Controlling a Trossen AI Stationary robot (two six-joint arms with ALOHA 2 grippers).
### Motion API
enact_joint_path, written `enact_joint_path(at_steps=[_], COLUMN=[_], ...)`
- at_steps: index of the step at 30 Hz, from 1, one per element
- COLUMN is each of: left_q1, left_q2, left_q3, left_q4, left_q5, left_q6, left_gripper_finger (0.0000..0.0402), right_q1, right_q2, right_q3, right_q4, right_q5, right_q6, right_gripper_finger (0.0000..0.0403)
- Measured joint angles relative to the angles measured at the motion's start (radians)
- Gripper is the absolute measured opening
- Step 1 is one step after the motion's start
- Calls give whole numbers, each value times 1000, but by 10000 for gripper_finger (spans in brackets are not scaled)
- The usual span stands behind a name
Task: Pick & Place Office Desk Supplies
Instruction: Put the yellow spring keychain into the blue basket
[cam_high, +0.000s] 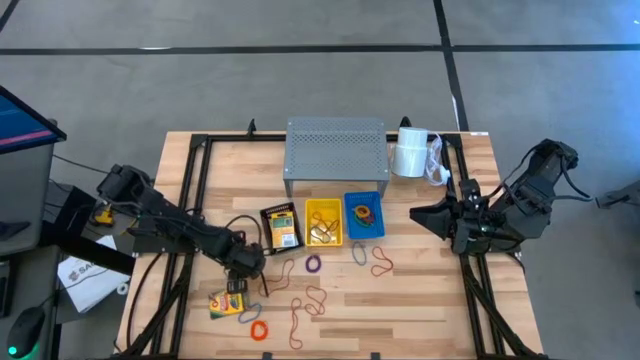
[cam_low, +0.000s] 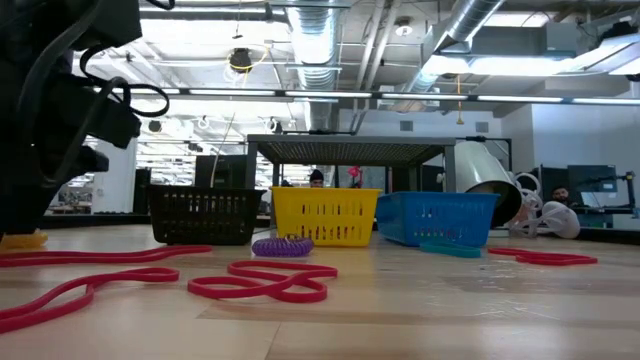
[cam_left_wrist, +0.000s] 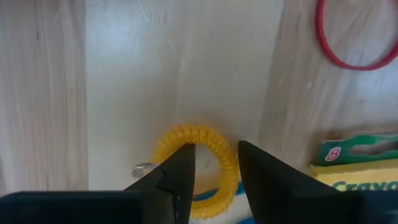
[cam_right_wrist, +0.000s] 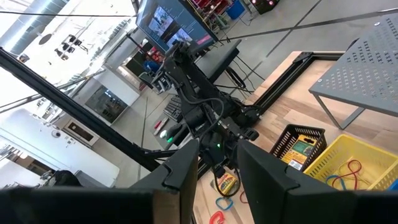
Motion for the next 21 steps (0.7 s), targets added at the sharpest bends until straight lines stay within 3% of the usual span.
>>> enact_joint_path(at_steps=[8,15,21], left_q1=[0,1,4], left_q2=[16,12,-38], left_q3=[2,0,-3], left_q4=[3,2,33], left_q5=[-3,1,11], left_q6=[-43,-44,-75], left_gripper_finger=[107,16,6], right_q1=[0,0,0], right_q2=[0,0,0], right_q3=[0,0,0], right_q4=[0,0,0], right_q5=[0,0,0], right_q6=[0,-1,-13], right_gripper_finger=[111,111,111])
